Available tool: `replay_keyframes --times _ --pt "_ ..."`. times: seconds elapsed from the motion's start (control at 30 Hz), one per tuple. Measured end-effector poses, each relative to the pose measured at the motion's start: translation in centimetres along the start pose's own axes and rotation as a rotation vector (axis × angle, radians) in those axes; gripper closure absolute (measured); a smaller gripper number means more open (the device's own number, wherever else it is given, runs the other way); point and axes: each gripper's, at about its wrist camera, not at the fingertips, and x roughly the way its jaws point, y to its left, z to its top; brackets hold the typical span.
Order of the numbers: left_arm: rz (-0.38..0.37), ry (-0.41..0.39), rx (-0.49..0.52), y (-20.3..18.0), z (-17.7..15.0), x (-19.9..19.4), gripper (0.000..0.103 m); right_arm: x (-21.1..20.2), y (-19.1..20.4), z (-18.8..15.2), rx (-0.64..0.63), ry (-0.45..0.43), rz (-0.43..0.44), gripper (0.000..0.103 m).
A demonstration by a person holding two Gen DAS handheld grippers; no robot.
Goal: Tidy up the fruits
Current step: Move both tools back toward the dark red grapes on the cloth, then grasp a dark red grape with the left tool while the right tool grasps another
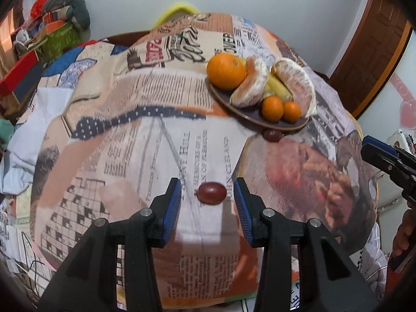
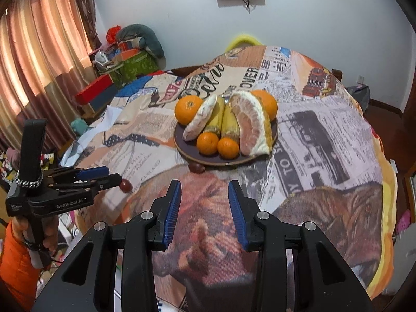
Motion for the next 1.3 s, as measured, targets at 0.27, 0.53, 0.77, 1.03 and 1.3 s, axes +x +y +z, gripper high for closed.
replay_keyframes --times 0.27,0.53,0.77,1.03,1.3 --pt "0.004 0.024 -0.003 0.1 -0.8 1.5 0.063 1.6 0.0 -1.0 0.002 0.056 -0.004 0.068" --pt "-0.001 0.006 0.012 -0.1 -0.8 1.7 0.068 3.4 0.3 -1.2 -0.004 0.095 0.006 0.068" --pt "-0.006 0.001 0.050 -0.5 -0.5 2.1 0.075 5.2 0.3 -1.1 -0.003 0.123 0.018 0.068" --pt "-0.016 -0.049 0.040 0.2 0.8 1.1 0.075 7.7 0.4 -0.1 0.003 0.144 0.029 0.068" --pt "-0.040 -0.085 0.007 1.2 2.5 1.2 0.075 10.1 1.1 1.1 -0.017 0.151 0.018 0.068"
